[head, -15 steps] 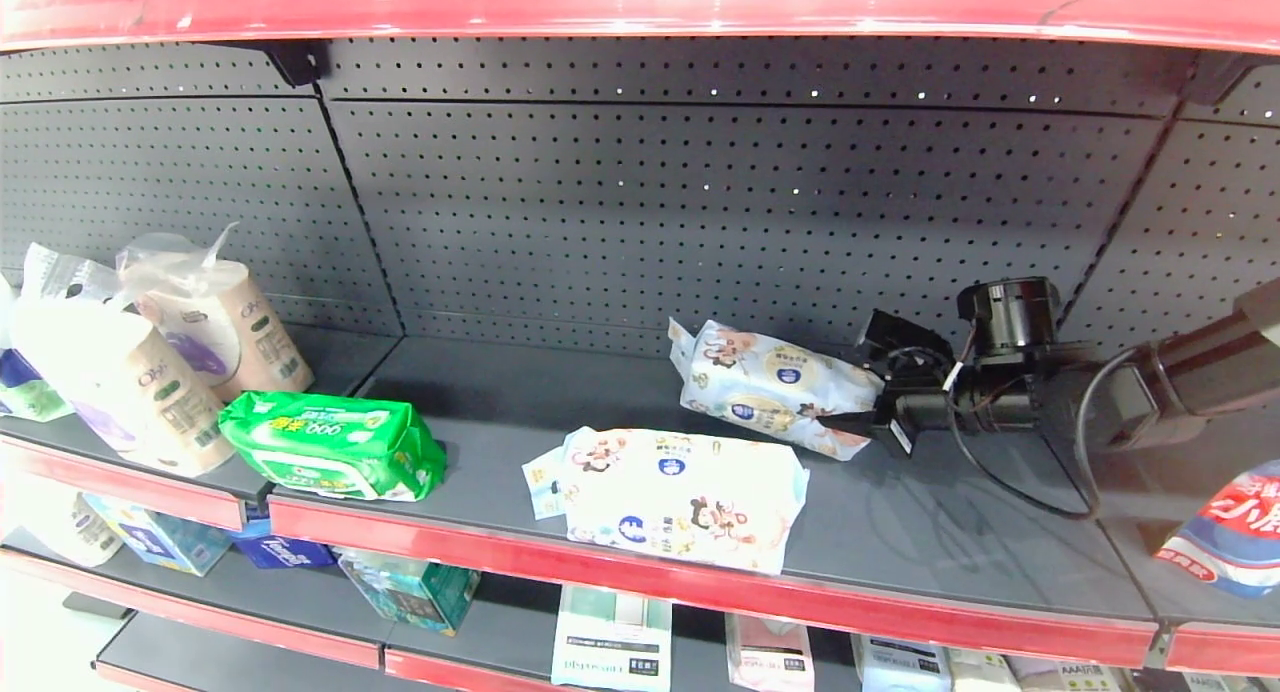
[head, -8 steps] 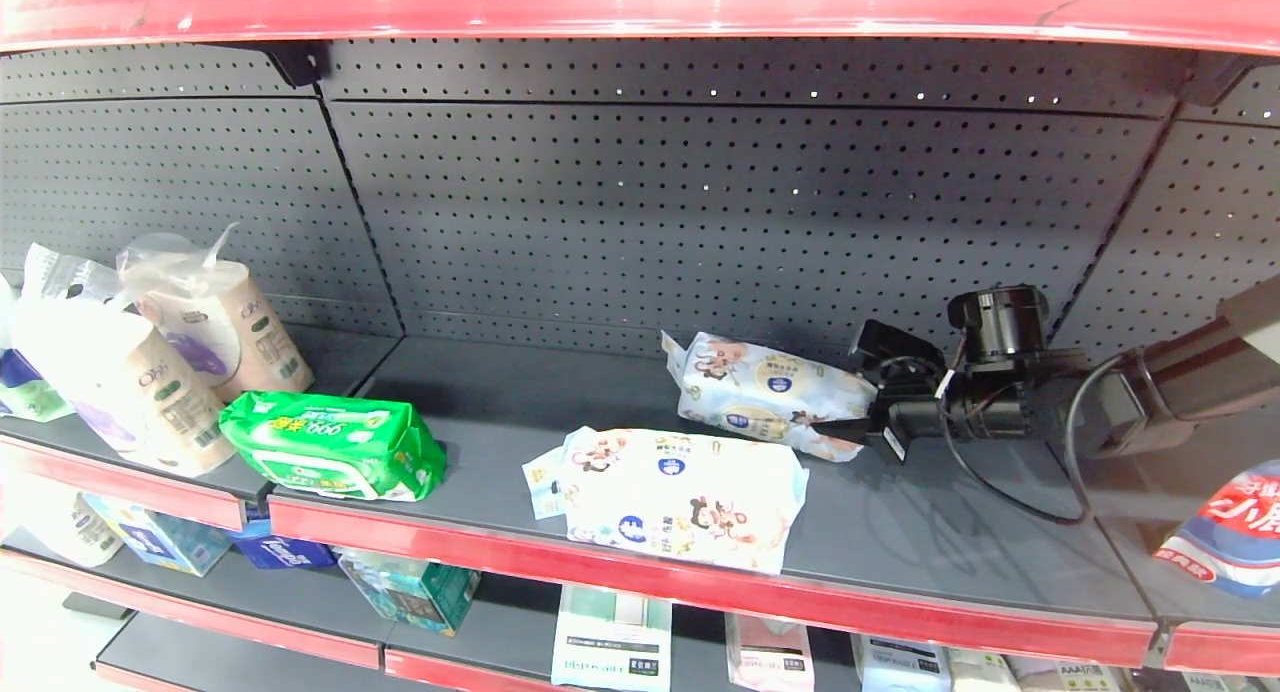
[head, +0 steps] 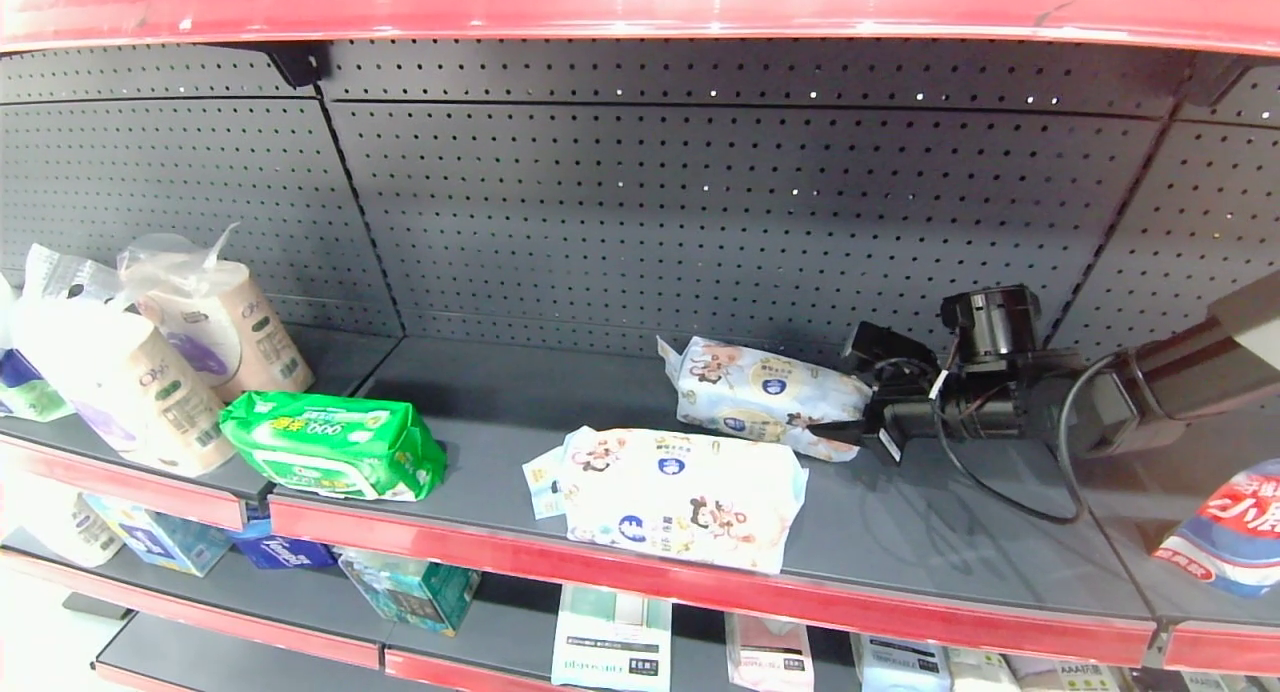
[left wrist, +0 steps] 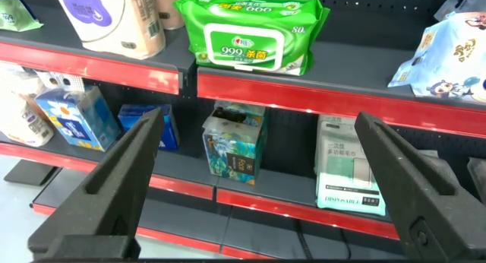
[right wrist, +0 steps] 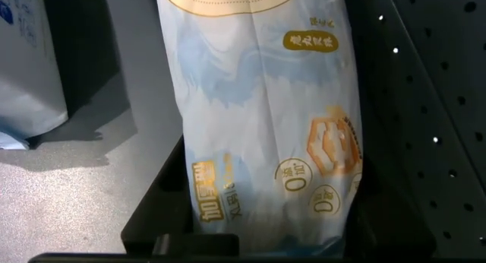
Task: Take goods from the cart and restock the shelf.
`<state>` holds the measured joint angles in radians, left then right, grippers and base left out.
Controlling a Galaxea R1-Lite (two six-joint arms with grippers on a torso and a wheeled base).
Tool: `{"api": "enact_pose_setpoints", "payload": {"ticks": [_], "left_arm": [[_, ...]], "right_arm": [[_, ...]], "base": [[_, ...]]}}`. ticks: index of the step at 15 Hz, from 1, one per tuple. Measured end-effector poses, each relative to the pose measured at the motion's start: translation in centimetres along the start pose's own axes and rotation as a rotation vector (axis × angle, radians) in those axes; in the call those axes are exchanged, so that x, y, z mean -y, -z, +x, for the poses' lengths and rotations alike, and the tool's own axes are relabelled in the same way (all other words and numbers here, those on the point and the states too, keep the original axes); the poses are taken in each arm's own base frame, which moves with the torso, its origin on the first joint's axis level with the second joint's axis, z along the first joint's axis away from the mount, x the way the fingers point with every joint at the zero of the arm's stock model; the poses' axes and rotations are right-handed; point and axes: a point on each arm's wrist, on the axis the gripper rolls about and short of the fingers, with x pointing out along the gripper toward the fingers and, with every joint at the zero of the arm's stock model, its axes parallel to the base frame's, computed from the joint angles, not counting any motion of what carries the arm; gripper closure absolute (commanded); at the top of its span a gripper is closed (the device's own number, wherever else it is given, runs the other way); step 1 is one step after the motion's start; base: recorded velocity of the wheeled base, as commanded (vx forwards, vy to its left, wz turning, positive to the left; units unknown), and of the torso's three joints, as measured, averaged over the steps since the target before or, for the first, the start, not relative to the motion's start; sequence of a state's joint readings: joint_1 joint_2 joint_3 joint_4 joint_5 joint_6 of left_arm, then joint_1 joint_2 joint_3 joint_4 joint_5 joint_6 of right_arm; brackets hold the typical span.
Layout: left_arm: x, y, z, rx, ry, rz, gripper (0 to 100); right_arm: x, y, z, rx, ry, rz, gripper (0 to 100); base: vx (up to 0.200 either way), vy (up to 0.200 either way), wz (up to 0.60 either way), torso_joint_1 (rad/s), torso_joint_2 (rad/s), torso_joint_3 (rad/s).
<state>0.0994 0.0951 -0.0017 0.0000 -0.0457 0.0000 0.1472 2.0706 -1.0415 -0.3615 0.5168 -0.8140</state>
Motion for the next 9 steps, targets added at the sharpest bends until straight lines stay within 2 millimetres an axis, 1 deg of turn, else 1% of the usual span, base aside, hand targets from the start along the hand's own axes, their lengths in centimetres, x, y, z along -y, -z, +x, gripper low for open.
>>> {"api": "enact_pose_setpoints", "payload": {"ticks": [6, 9], "left_arm": [[0.0, 0.0, 0.0, 0.000, 0.000, 0.000, 0], [0.0, 0.0, 0.0, 0.000, 0.000, 0.000, 0]], "right_arm": [[-0.1, -1.1, -1.3, 0.036, 0.002, -0.014, 100], [-1.0, -1.0, -1.7, 0.031, -0.017, -0.009, 100]], "base": [[0.000, 0.000, 0.00, 0.000, 0.00, 0.000], [0.000, 0.000, 0.00, 0.000, 0.00, 0.000]]}}
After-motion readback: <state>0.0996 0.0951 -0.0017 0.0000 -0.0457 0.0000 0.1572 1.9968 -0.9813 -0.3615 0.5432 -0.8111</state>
